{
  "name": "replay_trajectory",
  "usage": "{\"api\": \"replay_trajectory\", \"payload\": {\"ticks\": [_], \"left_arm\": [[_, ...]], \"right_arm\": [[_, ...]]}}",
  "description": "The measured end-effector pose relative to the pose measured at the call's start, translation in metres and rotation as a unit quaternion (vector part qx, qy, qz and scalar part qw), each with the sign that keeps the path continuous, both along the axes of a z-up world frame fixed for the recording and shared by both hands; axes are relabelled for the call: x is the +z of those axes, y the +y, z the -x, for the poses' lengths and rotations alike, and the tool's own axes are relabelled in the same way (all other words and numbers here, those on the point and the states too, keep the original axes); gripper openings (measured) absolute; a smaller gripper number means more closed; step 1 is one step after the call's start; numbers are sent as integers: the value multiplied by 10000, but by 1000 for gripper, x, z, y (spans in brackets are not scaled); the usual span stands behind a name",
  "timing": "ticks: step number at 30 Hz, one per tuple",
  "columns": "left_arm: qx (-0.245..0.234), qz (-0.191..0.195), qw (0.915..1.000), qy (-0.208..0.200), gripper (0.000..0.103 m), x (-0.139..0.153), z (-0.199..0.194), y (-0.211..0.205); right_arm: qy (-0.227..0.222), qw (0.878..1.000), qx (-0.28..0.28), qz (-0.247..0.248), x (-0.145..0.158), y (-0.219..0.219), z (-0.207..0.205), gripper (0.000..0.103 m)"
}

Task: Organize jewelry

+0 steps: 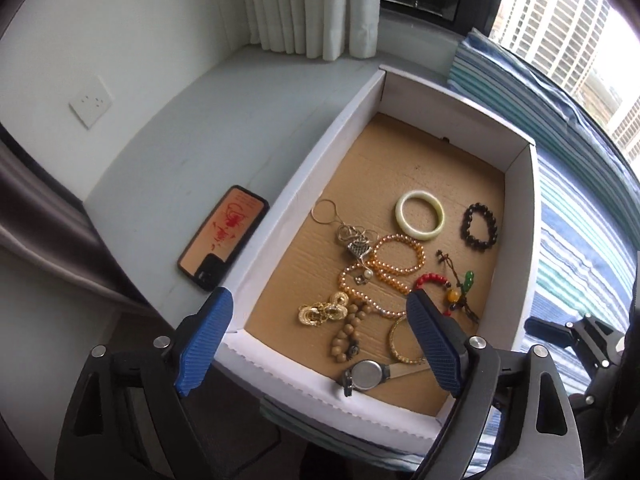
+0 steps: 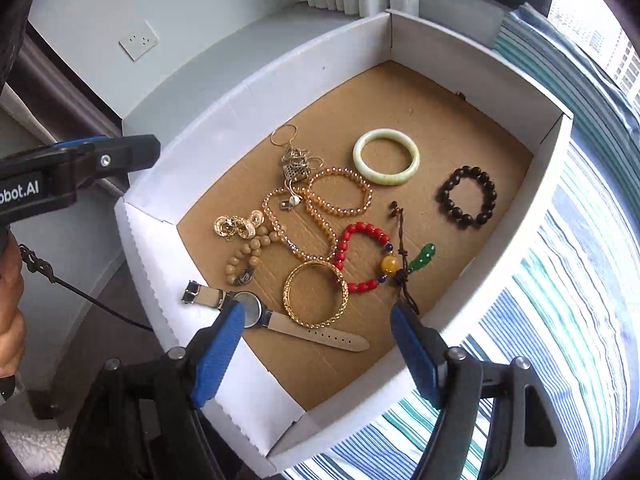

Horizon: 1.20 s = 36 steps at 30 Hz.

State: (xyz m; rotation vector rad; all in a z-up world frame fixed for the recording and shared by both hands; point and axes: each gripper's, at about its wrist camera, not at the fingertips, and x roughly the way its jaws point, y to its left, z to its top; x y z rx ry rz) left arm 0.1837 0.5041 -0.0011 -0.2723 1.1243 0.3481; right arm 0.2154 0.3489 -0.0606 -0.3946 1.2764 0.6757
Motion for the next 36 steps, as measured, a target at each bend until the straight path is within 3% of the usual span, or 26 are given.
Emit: {"api": "replay_trajectory", "payload": {"ticks": [9,17,24,29,36], "left_arm": [[137,-198,9985,-499,101,84,23,-21],[61,-219,9986,-468,102,109,34,-35],[145,-257,9990,-350,102,112,42,-40],[159,-84,9986,-492,102,120,46,-37],[390,-54,9980,-487,103,134,54,-26]], "right_arm": [[-404,9984,-346,-211,85,-20,5,81],[-842,9953,-386,-269,140,-24,13,81],[-964,9926,-662,-334,161,-31,11,81],[-584,9916,-1095,-355,160,-35,0,81],[-787,9916,-989,-290,172,-25,9,81]]}}
